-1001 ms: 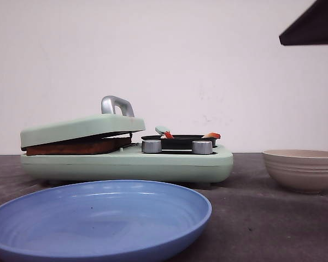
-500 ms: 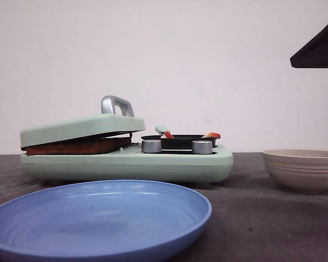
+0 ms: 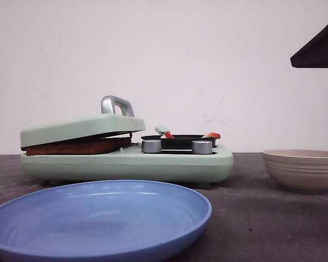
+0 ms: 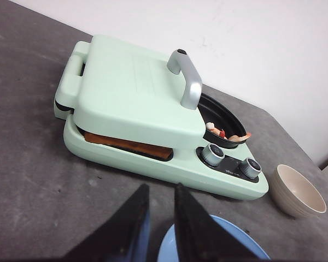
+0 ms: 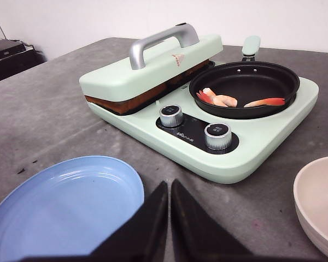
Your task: Make breakfast with bread and shrimp
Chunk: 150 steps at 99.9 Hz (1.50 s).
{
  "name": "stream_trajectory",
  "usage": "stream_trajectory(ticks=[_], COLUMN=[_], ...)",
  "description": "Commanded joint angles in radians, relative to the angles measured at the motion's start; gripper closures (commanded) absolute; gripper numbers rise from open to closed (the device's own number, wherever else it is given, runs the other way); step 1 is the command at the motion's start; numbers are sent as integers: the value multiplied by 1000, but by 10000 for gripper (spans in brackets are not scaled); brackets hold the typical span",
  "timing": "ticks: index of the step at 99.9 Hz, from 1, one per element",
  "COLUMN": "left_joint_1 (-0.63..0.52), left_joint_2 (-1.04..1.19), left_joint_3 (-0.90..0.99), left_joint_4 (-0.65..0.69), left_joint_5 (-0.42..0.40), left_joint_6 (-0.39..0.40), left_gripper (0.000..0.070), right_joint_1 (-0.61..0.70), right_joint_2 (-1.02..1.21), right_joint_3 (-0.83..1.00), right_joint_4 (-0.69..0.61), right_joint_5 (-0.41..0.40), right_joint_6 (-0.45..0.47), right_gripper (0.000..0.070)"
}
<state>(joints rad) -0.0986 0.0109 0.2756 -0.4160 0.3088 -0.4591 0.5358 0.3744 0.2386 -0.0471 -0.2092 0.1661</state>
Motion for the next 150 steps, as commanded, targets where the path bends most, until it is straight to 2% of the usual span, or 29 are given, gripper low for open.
stream_trajectory(ticks=[1, 38, 47, 51, 58, 65, 83, 93, 103, 150], left_joint_1=[0, 0, 2, 2, 7, 23, 93, 116, 115, 86], left_joint_2=[-1, -8, -8, -8, -8, -8, -8, -8, -8, -8], left_joint_3=[8, 7, -11, -28, -78, -121, -193, -265, -262, -262], left_joint_4=[12, 11, 14, 48, 162, 251, 280, 346, 229, 232], left_joint_5=[-2, -2, -33, -91, -205, -244, -248, -238, -221, -223], left_joint_6=[-2, -2, 42, 103, 278, 410, 545, 531, 517, 496], left_gripper=[696, 697, 697, 697, 697, 697, 697, 696, 697, 697], right_joint_1=[6, 6, 6, 6, 6, 6, 6, 6, 6, 6], right_joint_2=[1, 1, 1, 1, 1, 1, 1, 1, 1, 2], right_joint_3=[4, 4, 4, 4, 4, 4, 4, 4, 5, 5], right_joint_4=[10, 10, 10, 10, 10, 10, 10, 10, 11, 18], right_joint_5=[0, 0, 0, 0, 0, 0, 0, 0, 0, 1], right_joint_6=[16, 16, 16, 16, 16, 16, 16, 16, 16, 16], right_gripper=[700, 700, 700, 700, 700, 700, 700, 700, 700, 700])
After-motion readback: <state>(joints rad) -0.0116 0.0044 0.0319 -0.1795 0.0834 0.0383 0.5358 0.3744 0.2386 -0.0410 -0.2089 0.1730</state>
